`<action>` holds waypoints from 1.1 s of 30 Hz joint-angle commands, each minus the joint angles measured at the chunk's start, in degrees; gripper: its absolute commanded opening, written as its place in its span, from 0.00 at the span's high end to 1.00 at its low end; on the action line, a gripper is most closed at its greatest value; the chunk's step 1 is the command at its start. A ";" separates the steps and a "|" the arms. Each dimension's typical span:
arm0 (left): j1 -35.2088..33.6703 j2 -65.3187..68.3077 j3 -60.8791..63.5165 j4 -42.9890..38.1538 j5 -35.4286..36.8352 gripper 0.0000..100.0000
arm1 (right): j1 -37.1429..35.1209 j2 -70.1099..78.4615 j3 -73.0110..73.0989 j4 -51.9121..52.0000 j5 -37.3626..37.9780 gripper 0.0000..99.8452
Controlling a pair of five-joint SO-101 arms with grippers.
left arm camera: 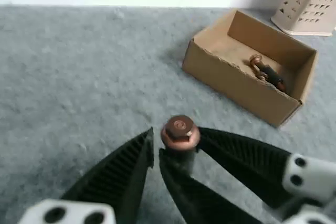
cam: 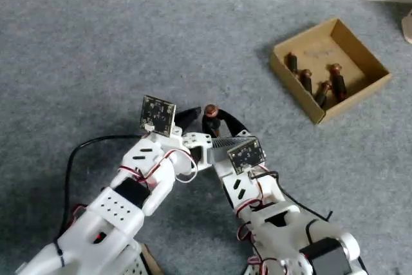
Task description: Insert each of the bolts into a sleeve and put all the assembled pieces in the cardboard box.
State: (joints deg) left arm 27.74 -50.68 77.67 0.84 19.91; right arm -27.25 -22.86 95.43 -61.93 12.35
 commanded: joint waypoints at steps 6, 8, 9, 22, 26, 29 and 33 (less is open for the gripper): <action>-9.36 -0.92 -5.23 0.18 9.85 0.47 | 3.47 -1.01 5.76 -1.36 0.26 1.00; -10.59 -0.92 -5.23 0.18 11.25 0.47 | 6.11 -0.84 5.76 -1.27 0.26 1.00; -10.68 -0.92 -5.23 0.18 11.52 0.47 | 7.08 -0.75 5.67 -1.27 0.26 1.00; -10.95 -0.84 -1.27 0.18 11.34 0.47 | 14.64 -1.01 -7.25 26.42 -12.13 1.00; -10.95 -0.84 -1.19 0.35 11.34 0.47 | 16.31 -1.01 -12.53 34.77 -13.10 1.00; -10.95 -0.84 -0.48 0.18 11.25 0.47 | 17.10 -1.01 -15.60 37.23 -12.92 1.00; -10.68 -0.84 0.40 0.09 11.25 0.47 | 18.42 -1.01 -21.05 42.59 -12.84 1.00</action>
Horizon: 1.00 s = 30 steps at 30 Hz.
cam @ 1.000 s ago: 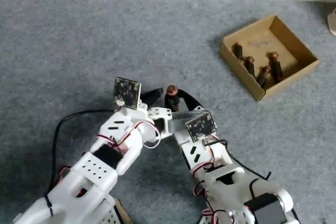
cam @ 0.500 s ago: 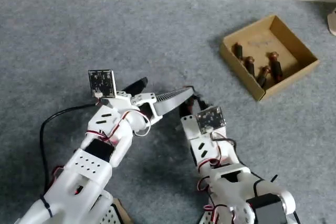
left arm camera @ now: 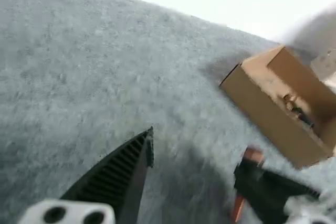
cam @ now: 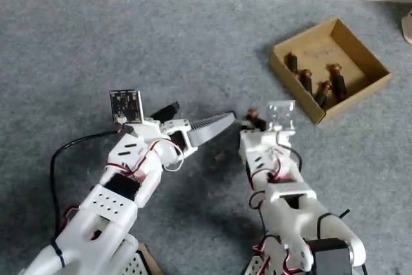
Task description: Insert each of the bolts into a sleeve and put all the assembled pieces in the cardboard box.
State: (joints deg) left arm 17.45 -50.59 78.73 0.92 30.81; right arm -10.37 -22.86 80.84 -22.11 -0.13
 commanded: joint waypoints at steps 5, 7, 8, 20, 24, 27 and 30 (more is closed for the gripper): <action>-0.57 -0.92 -0.66 0.00 0.35 0.47 | 6.20 -1.01 -17.63 11.03 -0.35 1.00; -0.57 -0.92 -0.66 0.00 0.35 0.47 | 8.22 -1.01 -23.34 15.60 -0.26 1.00; -0.57 -0.92 -0.66 0.00 0.35 0.47 | 9.19 -0.92 -26.07 17.98 -0.26 1.00; -0.22 -0.92 -0.66 0.00 0.35 0.47 | 13.76 -0.22 -43.65 25.98 11.43 1.00; -0.13 -0.92 -0.66 0.00 0.35 0.47 | 15.52 0.84 -43.82 26.07 14.24 1.00; -0.13 -0.92 -0.66 0.00 0.35 0.47 | 18.07 5.41 -46.46 26.15 16.18 1.00; -0.13 -0.92 -0.66 0.00 0.35 0.47 | 21.05 12.00 -50.33 26.15 16.09 1.00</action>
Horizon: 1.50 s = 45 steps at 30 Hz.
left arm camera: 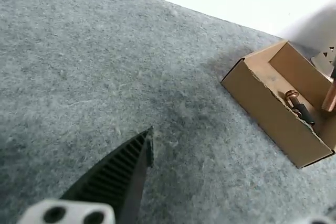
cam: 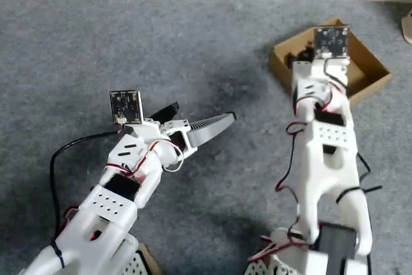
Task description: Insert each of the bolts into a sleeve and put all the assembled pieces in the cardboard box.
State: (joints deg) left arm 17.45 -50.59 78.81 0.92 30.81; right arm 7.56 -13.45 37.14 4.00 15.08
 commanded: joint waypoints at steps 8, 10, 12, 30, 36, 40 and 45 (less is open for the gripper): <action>-0.13 -0.92 -0.75 0.09 0.35 0.47 | 5.23 15.52 -19.47 5.41 0.79 1.00; -0.13 -0.92 -0.75 0.09 0.35 0.47 | 5.23 18.86 -22.99 7.25 0.70 1.00; -0.13 -0.92 -0.75 0.09 0.35 0.47 | 5.41 22.02 -25.98 7.43 0.70 1.00; -0.13 -0.92 -0.75 0.09 0.35 0.47 | 6.29 36.18 -31.60 7.69 0.70 1.00; -0.13 -0.92 -0.75 0.09 0.35 0.47 | 6.55 36.09 -31.78 10.95 0.35 0.99; -0.13 -0.92 -0.75 0.09 0.35 0.47 | 6.64 36.09 -32.75 14.73 -6.07 0.99; -0.13 -0.92 -0.75 0.09 0.35 0.47 | 6.46 36.18 -34.95 18.51 -8.79 0.89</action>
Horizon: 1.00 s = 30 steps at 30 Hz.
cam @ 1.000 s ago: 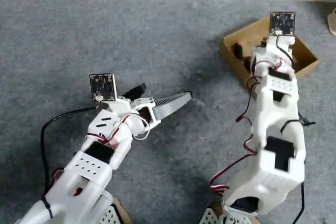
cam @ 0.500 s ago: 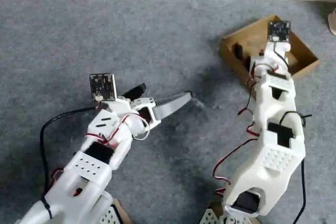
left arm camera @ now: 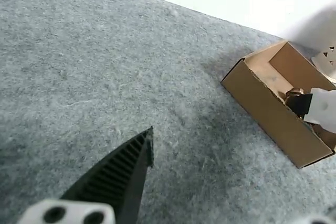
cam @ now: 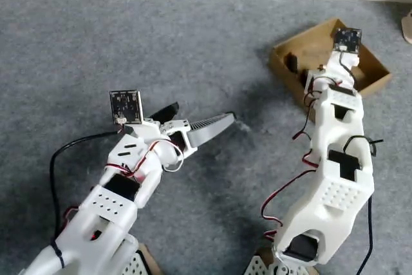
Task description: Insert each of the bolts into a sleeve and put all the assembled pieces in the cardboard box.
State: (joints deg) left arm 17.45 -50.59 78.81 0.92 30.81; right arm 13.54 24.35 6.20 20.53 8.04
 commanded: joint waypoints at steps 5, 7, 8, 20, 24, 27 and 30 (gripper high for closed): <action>-0.13 -0.92 -0.75 0.09 0.35 0.47 | 0.48 -1.63 -4.09 3.82 -1.93 0.84; -0.13 -0.92 -0.75 0.09 0.35 0.47 | 0.57 -1.63 -4.09 3.82 -1.85 0.84; -0.13 -0.92 -0.75 0.09 0.35 0.47 | 0.57 -1.63 -4.09 3.82 -1.76 0.84; -0.13 -0.84 -0.75 0.09 0.35 0.54 | -0.04 -8.22 -9.63 21.32 -2.02 1.00; -0.57 -0.92 -1.19 0.09 0.35 0.72 | -1.01 -15.16 -10.15 29.23 -2.02 1.00; -0.75 -1.45 -1.27 0.00 0.18 0.83 | -2.15 -20.44 -8.92 34.59 -2.02 1.00; -0.31 -1.54 -1.19 0.00 -5.71 0.91 | -3.65 -25.63 -3.38 38.81 -2.02 1.00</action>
State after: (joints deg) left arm 17.45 -50.59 78.81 0.92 29.67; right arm 12.13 6.07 0.57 55.96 6.46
